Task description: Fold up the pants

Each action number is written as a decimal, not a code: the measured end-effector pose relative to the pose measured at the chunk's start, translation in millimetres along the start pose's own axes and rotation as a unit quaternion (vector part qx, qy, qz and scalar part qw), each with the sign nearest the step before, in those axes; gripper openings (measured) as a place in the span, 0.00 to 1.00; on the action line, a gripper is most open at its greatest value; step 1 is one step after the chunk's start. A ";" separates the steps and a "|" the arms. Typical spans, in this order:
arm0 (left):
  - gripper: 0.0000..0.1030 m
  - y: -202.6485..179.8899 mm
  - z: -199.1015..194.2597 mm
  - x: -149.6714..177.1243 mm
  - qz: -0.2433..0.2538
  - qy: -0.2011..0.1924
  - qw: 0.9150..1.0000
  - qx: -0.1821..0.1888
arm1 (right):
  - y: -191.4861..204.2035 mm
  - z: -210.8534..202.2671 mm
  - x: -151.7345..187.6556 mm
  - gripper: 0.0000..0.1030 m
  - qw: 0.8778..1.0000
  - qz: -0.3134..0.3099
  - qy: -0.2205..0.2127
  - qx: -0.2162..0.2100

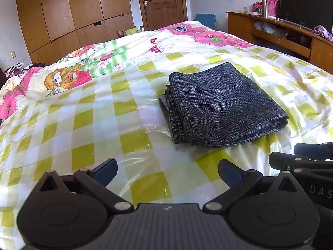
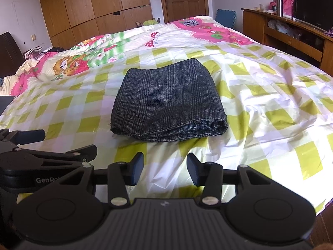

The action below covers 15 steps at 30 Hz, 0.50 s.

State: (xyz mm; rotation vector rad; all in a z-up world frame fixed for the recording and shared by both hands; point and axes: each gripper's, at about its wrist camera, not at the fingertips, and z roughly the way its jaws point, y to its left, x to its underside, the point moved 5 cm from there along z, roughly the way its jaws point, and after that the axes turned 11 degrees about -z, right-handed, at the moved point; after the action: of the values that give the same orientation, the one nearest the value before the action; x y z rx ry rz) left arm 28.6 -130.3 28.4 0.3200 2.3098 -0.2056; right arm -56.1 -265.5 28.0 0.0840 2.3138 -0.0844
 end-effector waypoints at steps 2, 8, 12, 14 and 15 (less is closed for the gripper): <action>1.00 0.6 -0.3 0.5 -0.001 0.001 1.000 -0.002 | 0.6 0.1 1.0 0.45 1.000 0.000 0.001 0.000; 1.00 1.9 0.4 1.9 -0.004 0.004 1.000 -0.004 | 1.9 -0.8 1.5 0.45 1.000 -0.002 0.004 0.003; 1.00 2.5 0.4 2.9 -0.006 0.006 1.000 -0.004 | 2.2 -0.8 1.1 0.45 1.000 -0.003 0.005 0.004; 1.00 3.3 0.3 3.3 -0.007 0.006 1.000 -0.004 | 2.3 -0.6 0.8 0.45 1.000 -0.003 0.006 0.004; 1.00 3.5 0.5 3.5 -0.008 0.007 1.000 -0.004 | 2.3 -0.7 0.8 0.45 1.000 -0.003 0.006 0.004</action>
State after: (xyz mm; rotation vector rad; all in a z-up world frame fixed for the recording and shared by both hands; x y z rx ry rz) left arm 27.6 -126.5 25.4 0.3004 2.3261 -0.2032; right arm -57.0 -263.2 27.8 0.0813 2.3250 -0.0958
